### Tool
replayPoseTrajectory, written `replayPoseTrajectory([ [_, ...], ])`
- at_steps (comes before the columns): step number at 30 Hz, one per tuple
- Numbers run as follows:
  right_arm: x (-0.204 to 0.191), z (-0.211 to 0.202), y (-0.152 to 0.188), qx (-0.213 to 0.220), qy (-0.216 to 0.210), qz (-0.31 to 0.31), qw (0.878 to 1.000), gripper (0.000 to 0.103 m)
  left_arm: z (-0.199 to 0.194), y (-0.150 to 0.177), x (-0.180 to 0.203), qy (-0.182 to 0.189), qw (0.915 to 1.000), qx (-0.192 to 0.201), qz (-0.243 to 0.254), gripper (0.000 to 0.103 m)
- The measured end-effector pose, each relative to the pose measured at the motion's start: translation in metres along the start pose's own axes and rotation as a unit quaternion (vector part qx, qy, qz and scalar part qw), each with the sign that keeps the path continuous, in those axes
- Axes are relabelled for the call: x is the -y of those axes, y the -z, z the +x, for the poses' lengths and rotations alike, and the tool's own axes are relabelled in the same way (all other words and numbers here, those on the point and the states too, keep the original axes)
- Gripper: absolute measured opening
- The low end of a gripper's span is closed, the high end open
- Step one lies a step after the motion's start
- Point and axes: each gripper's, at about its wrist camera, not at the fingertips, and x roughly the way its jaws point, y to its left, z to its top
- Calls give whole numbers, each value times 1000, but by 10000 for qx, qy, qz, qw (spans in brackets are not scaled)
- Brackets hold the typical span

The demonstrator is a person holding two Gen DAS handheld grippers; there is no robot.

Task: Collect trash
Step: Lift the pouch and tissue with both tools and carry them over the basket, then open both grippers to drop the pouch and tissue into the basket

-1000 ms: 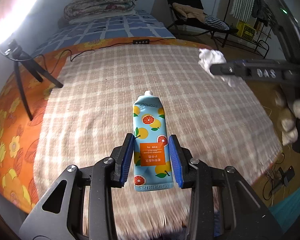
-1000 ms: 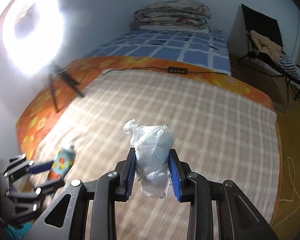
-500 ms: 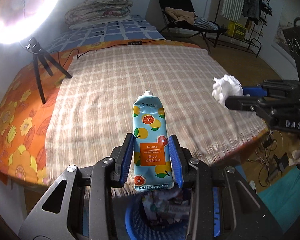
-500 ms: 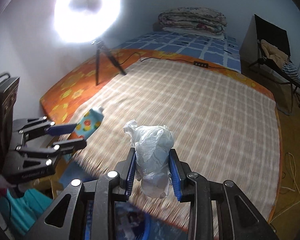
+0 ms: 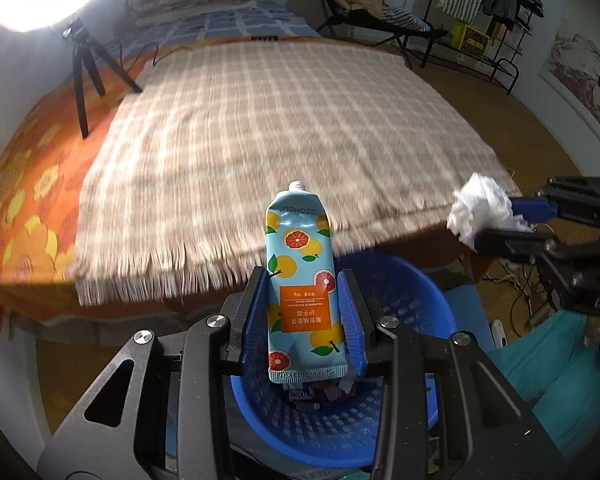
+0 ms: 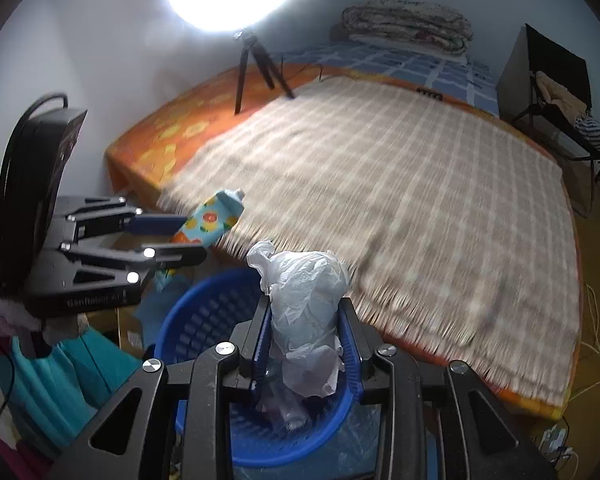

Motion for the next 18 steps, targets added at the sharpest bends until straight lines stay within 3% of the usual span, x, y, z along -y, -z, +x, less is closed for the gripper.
replayPoseTrajectory([
  [18,-35,46,60,-690,-265,-93,9972,34,31,62,-2,13,9975,-707,-58,36],
])
